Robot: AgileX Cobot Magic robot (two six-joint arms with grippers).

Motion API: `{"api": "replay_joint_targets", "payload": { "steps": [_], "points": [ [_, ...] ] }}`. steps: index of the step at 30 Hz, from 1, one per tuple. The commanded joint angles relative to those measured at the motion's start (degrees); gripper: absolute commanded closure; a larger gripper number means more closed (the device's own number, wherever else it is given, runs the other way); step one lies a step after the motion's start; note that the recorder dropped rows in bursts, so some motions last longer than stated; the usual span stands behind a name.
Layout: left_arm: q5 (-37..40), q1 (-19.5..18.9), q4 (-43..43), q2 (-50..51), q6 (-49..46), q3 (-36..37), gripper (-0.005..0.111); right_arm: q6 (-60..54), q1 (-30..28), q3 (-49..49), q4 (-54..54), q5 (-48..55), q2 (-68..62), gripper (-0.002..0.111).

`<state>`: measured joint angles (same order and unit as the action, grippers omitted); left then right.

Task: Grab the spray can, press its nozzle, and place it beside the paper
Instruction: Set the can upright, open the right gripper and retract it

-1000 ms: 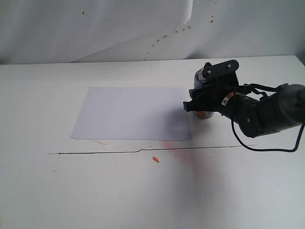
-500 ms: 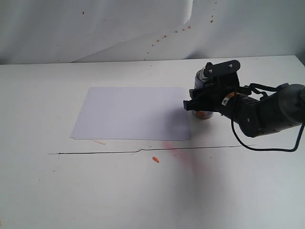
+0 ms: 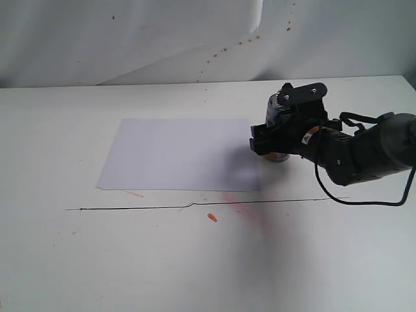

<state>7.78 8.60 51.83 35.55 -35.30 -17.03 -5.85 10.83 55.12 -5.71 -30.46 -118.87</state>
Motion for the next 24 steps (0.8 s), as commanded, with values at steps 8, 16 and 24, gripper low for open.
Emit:
{"api": "replay_joint_targets", "payload": {
  "steps": [8, 16, 24],
  "points": [
    [0.1, -0.1, 0.3, -0.5, 0.6, 0.2, 0.107, -0.1, 0.1, 0.3, -0.7, 15.0, 11.1, 0.018],
    [0.1, -0.1, 0.3, -0.5, 0.6, 0.2, 0.107, -0.1, 0.1, -5.5, -2.4, 19.5, 20.7, 0.018],
    [0.1, -0.1, 0.3, -0.5, 0.6, 0.2, 0.107, 0.1, 0.1, -15.6, -9.5, 32.7, 41.4, 0.038]
  ]
}}
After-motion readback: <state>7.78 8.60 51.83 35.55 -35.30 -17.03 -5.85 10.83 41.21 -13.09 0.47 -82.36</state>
